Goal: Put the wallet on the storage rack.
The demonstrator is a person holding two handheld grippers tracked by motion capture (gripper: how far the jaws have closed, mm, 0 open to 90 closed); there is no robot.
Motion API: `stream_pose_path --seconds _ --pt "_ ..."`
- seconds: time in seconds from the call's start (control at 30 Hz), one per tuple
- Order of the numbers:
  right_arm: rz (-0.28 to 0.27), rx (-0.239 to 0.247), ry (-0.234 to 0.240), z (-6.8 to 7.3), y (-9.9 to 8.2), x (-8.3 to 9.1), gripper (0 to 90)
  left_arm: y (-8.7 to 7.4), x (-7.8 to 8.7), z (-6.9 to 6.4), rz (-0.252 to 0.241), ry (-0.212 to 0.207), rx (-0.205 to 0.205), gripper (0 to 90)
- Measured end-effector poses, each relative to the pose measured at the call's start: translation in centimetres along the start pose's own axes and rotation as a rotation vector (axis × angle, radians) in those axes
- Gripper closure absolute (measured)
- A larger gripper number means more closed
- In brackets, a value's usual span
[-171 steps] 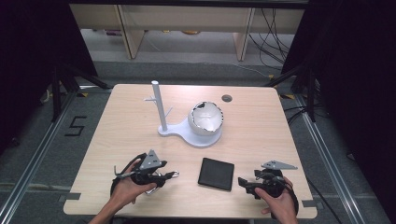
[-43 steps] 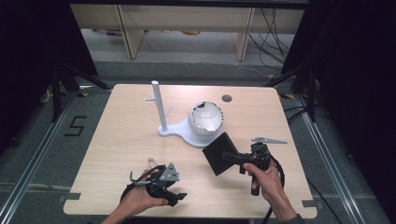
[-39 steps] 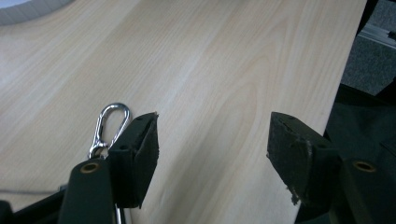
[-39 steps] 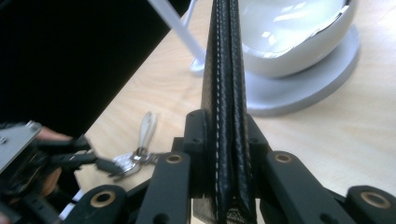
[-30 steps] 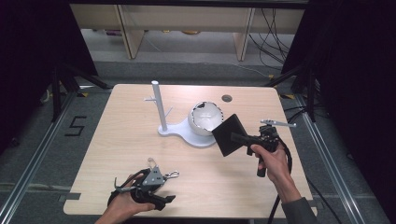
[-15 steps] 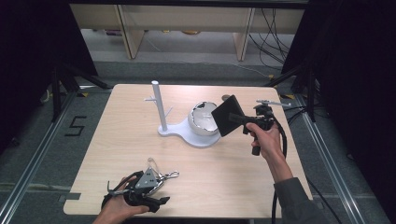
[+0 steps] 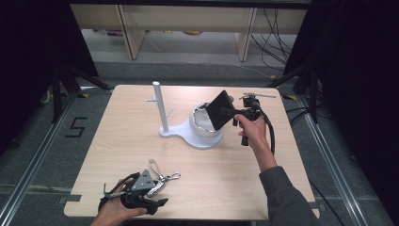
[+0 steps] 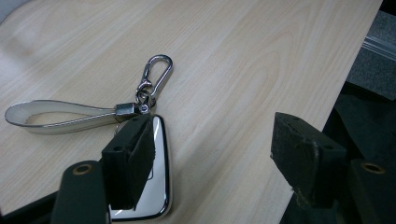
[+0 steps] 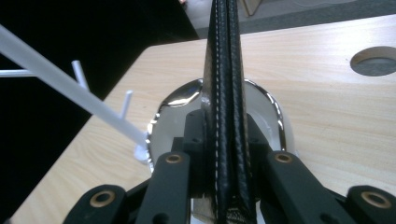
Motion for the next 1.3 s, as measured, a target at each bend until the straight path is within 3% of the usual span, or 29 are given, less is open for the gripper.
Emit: stream_pose_path --seconds 0.27,0.3,0.37,0.4,0.47,0.6,0.67,0.73,0.77,0.8,0.93,1.0,1.17,1.3 --pt "0.020 0.016 -0.021 -0.4 -0.2 -2.2 77.6 0.0 0.2 0.2 -0.005 0.004 -0.011 30.2" --pt "0.033 -0.022 -0.023 -0.1 -0.5 -2.4 77.6 -0.1 0.2 0.2 -0.004 0.008 0.002 30.2" --pt "0.030 0.012 -0.025 -0.5 -0.5 -2.9 77.5 -0.1 0.3 0.2 -0.007 0.000 -0.001 30.2" --pt "0.040 -0.024 -0.027 -0.2 -0.7 -3.1 77.5 -0.1 0.3 0.2 -0.009 0.001 -0.001 30.2" --pt "0.043 0.011 -0.028 -0.6 -0.7 -3.6 77.4 -0.2 0.2 0.3 0.003 0.005 -0.008 30.2" --pt "0.057 -0.003 -0.033 -0.7 -1.1 -4.3 77.3 -0.3 0.1 0.3 0.002 0.003 -0.006 30.2" --pt "0.068 -0.037 -0.038 -0.6 -1.4 -4.5 77.2 -0.3 0.2 0.2 0.003 0.000 -0.008 30.2" --pt "0.067 -0.005 -0.040 -0.9 -1.5 -4.9 77.0 -0.3 0.1 0.2 0.004 0.000 -0.001 30.2" --pt "0.083 -0.043 -0.039 -0.7 -1.7 -4.9 77.0 -0.3 0.0 0.1 -0.001 -0.007 -0.004 30.2" --pt "0.078 0.000 -0.048 -1.1 -1.7 -5.1 76.8 -0.4 0.0 0.1 0.007 -0.006 -0.014 30.2" --pt "0.078 -0.007 -0.055 -1.2 -1.8 -5.5 74.5 -0.5 -0.2 0.0 0.009 -0.013 -0.009 30.2" --pt "0.086 0.015 -0.054 -1.2 -1.8 -5.5 72.1 -0.4 -0.1 -0.1 0.008 -0.013 -0.009 30.2" --pt "0.069 0.060 -0.111 -1.2 -1.1 -4.8 61.0 -0.4 0.0 0.0 0.006 -0.007 -0.010 30.0" --pt "0.057 0.068 -0.143 -1.2 -0.5 -3.9 59.1 -0.4 0.0 0.2 0.010 0.001 -0.019 29.9"
Point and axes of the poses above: each handheld gripper's, and its own axes: x roughly backward along the jaws, y roughly out of its top, z roughly to its left, the point moved 8 cm from there along -x, roughly forward along the jaws, and after that the axes turned 11 degrees about -x, right-handed, at the moved point
